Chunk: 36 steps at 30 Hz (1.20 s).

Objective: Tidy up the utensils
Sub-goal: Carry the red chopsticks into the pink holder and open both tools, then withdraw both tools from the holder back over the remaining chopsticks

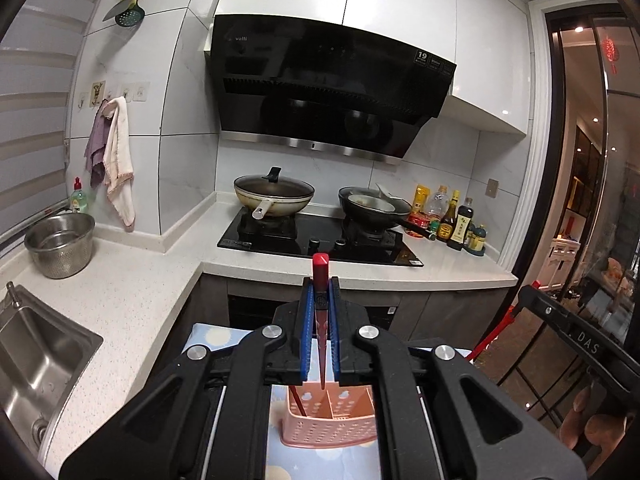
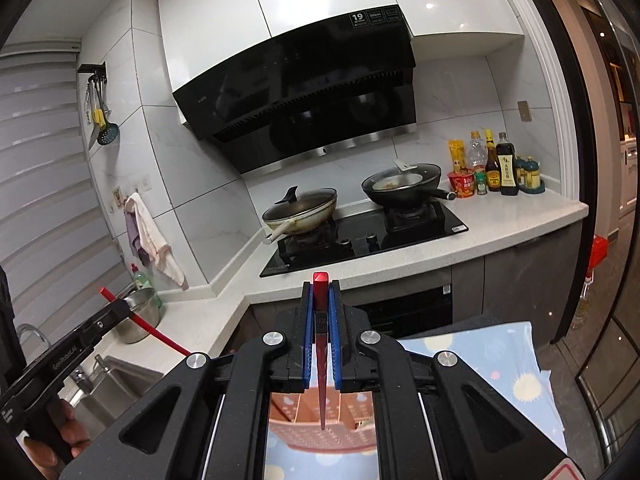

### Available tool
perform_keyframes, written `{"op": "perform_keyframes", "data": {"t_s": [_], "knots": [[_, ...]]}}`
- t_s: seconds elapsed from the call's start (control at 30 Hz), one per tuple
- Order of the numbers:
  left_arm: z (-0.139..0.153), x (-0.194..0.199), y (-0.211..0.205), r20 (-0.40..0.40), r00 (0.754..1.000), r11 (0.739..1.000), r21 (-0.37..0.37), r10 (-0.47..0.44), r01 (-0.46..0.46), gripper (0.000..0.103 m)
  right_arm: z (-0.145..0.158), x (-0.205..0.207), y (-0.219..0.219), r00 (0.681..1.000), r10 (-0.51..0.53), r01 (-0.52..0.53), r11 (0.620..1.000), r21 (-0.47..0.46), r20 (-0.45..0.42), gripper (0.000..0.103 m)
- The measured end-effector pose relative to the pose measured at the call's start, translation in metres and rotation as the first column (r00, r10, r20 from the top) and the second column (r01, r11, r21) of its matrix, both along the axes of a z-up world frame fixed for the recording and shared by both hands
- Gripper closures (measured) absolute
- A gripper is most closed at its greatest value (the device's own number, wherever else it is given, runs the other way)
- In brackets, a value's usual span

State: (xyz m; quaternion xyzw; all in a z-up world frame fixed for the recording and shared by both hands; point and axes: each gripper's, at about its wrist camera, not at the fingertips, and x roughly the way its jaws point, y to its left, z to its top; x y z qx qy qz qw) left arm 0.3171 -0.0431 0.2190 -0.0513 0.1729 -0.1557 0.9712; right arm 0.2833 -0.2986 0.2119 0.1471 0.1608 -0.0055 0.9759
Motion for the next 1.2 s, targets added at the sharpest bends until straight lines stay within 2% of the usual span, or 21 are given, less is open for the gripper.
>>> {"op": "perform_keyframes", "data": {"t_s": [0.23, 0.6, 0.9, 0.97, 1.0, 1.1, 1.2], "knots": [[-0.023, 0.029, -0.003, -0.048, 0.999, 1.0, 0.029, 0.008, -0.007, 0.096, -0.015, 0.034, -0.005, 0.998, -0.035, 0.033, 0.999, -0.041, -0.045, 0.096], [-0.08, 0.064, -0.013, -0.172, 0.985, 0.999, 0.052, 0.003, 0.006, 0.096, -0.075, 0.078, -0.006, 0.982, -0.025, 0.015, 0.998, -0.055, -0.189, 0.096], [-0.104, 0.081, -0.016, -0.228, 0.973, 0.998, 0.063, 0.015, -0.001, 0.096, -0.101, 0.104, -0.009, 0.966, -0.009, 0.0, 0.999, -0.036, -0.259, 0.096], [-0.107, 0.082, -0.016, -0.233, 0.972, 0.998, 0.064, 0.024, -0.01, 0.096, -0.103, 0.105, -0.008, 0.966, -0.014, 0.004, 0.999, -0.04, -0.26, 0.092], [-0.108, 0.082, -0.015, -0.235, 0.972, 0.998, 0.065, 0.03, -0.015, 0.092, -0.102, 0.106, -0.007, 0.966, -0.023, 0.01, 0.999, -0.052, -0.259, 0.089], [-0.109, 0.082, -0.013, -0.238, 0.97, 0.997, 0.068, 0.051, -0.036, 0.069, -0.1, 0.102, -0.004, 0.97, -0.037, 0.019, 0.997, -0.074, -0.242, 0.078], [-0.109, 0.081, -0.011, -0.235, 0.97, 0.997, 0.071, 0.055, -0.039, 0.069, -0.097, 0.095, -0.006, 0.974, -0.051, 0.033, 0.996, -0.086, -0.22, 0.071]]}}
